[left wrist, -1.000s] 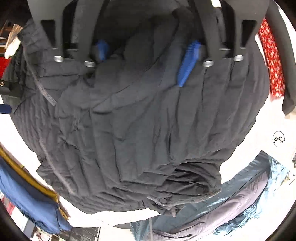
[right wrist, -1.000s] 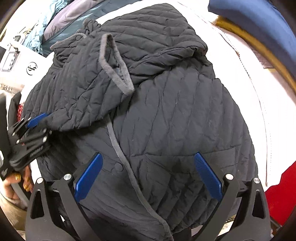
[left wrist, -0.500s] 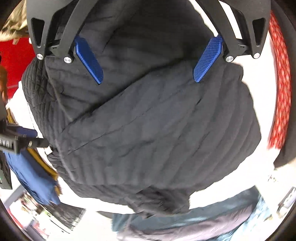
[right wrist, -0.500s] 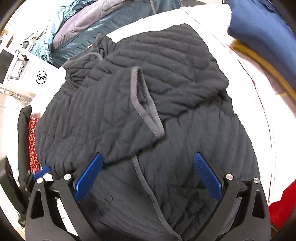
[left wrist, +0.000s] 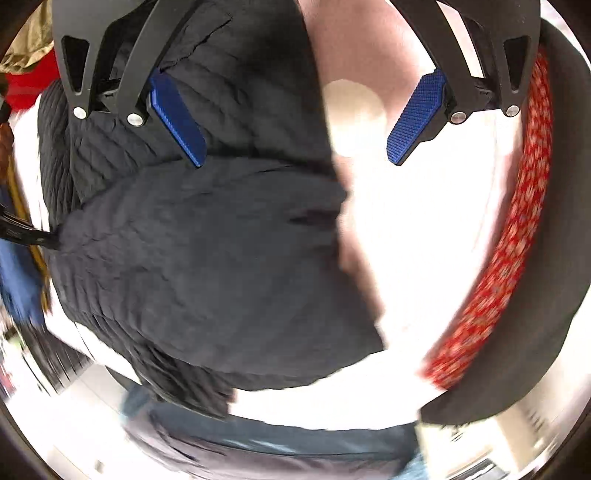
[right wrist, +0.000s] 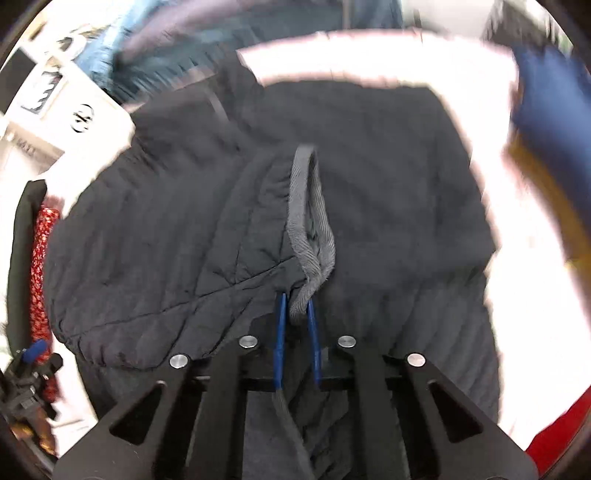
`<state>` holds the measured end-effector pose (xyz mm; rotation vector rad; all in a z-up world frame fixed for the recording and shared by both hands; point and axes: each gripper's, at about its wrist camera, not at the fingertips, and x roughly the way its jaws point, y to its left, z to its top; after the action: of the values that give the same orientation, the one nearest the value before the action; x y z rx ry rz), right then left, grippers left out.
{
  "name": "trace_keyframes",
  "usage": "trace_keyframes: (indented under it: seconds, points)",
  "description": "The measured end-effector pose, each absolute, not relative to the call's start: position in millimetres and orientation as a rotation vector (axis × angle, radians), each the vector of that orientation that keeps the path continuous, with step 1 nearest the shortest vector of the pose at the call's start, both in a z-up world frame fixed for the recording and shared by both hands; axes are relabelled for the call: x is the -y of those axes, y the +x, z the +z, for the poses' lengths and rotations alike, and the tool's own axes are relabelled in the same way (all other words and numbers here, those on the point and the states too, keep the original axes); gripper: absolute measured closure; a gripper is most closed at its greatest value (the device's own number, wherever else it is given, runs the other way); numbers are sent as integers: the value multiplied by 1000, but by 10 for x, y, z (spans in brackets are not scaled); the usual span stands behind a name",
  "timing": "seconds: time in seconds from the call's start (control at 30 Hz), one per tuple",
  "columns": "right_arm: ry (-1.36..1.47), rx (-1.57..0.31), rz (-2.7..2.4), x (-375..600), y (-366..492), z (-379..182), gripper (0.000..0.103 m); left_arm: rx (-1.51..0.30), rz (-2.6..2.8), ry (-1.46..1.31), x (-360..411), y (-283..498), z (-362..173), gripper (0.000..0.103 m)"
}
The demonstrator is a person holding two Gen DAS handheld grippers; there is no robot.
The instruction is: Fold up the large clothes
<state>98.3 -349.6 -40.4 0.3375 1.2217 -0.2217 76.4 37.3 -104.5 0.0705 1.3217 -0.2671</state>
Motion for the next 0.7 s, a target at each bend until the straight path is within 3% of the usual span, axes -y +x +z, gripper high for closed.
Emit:
trace_keyframes:
  seconds: [0.1,0.17,0.33,0.43,0.57,0.6,0.63,0.67,0.7]
  points:
    - [120,-1030,-237,3387,1084,71,94,-1300,-207,3,-554,825,-971,7]
    - [33,-1000,-242,3352,1200,169,94,-1280,-193,-6,-572,876,-916,7]
    - [76,-1298,-252,3506,1448,-587,93,-1244,-247,4,-260,1105,-835,7]
    - [139,-1460,-266,3541,1355,-1087,83,-1224,-291,73,48,1246,-837,7]
    - [98,-1429,-261,3514,1259,-1050,77,-1236,-314,170,378,1384,-944,7]
    - [96,-1432,-265,3528,1244,-1010,72,-1232,-320,187,445,1411,-950,7]
    - [105,-1422,-274,3559,1220,-924,59,-1224,-324,198,488,1410,-934,7]
    - [128,-1392,-283,3600,1199,-805,30,-1214,-327,208,527,1428,-914,7]
    - [145,-1360,-297,3639,1173,-708,20,-1201,-330,216,550,1430,-891,7]
